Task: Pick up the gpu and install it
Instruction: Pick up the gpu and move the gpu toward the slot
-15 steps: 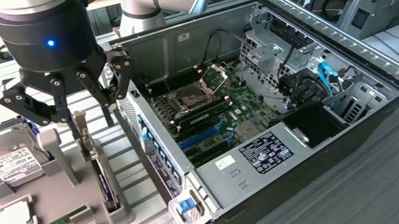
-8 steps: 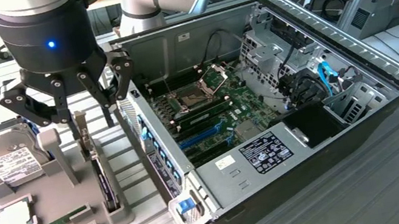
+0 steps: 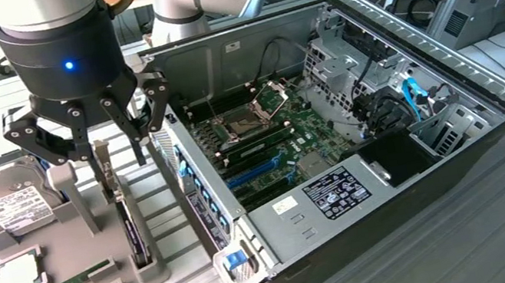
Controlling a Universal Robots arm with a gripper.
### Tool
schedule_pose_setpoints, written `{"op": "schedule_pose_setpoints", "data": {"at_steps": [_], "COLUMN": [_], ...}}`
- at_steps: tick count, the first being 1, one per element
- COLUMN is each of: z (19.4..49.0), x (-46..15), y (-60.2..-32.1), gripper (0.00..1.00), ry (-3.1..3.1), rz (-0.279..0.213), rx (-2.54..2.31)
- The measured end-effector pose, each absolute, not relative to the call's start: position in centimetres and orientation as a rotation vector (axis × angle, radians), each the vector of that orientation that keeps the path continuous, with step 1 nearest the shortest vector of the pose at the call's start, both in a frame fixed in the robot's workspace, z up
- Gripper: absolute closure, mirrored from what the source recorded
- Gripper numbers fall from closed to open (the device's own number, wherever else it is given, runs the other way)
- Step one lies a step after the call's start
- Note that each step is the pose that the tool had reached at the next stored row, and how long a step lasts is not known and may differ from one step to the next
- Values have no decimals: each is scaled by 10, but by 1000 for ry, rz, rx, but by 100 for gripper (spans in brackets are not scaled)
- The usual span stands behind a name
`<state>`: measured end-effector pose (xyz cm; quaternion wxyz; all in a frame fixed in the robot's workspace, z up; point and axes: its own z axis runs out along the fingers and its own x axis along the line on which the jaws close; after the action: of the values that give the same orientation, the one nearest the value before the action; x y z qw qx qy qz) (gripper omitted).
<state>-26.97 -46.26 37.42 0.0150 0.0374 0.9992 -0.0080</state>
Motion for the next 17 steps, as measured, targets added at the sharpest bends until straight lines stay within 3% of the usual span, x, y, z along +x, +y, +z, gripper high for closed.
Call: {"op": "schedule_pose_setpoints", "data": {"at_steps": [17], "z": [368], "x": [-270], "y": [-463], "gripper": [52], "ry": [3109], "rz": [-29], "rx": [116]}}
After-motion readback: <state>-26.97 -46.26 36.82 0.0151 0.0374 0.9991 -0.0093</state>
